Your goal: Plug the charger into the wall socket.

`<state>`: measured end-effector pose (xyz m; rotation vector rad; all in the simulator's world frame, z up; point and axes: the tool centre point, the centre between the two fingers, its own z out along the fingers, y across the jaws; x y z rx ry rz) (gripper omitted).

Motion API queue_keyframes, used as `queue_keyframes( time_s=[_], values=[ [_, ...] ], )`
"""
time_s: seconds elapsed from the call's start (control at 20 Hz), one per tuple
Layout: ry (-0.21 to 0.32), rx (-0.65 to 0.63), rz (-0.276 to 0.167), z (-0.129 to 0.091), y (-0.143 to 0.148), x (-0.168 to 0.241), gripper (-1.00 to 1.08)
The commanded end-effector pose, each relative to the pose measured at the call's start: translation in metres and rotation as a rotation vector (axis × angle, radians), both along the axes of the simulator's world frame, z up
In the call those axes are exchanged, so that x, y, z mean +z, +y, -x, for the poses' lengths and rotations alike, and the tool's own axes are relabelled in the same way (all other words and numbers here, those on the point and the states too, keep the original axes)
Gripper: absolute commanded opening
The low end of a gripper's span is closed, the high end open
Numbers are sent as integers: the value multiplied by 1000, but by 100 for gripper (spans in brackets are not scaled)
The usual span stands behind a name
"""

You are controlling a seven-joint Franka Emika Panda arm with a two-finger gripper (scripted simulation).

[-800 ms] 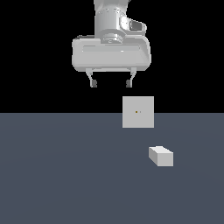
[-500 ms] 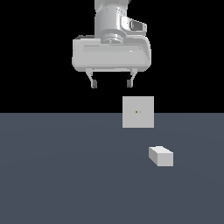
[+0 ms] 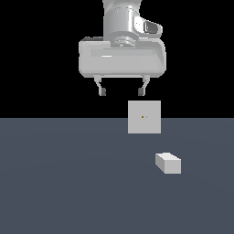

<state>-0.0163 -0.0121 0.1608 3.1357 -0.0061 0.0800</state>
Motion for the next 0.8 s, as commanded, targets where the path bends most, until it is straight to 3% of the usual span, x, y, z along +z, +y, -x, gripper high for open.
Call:
queue_keyframes(
  time_s=[0.0, 0.75],
  values=[
    [-18, 5, 0, 5, -6, -6, 100],
    [-166, 47, -3, 41, -51, -56, 100]
  ],
)
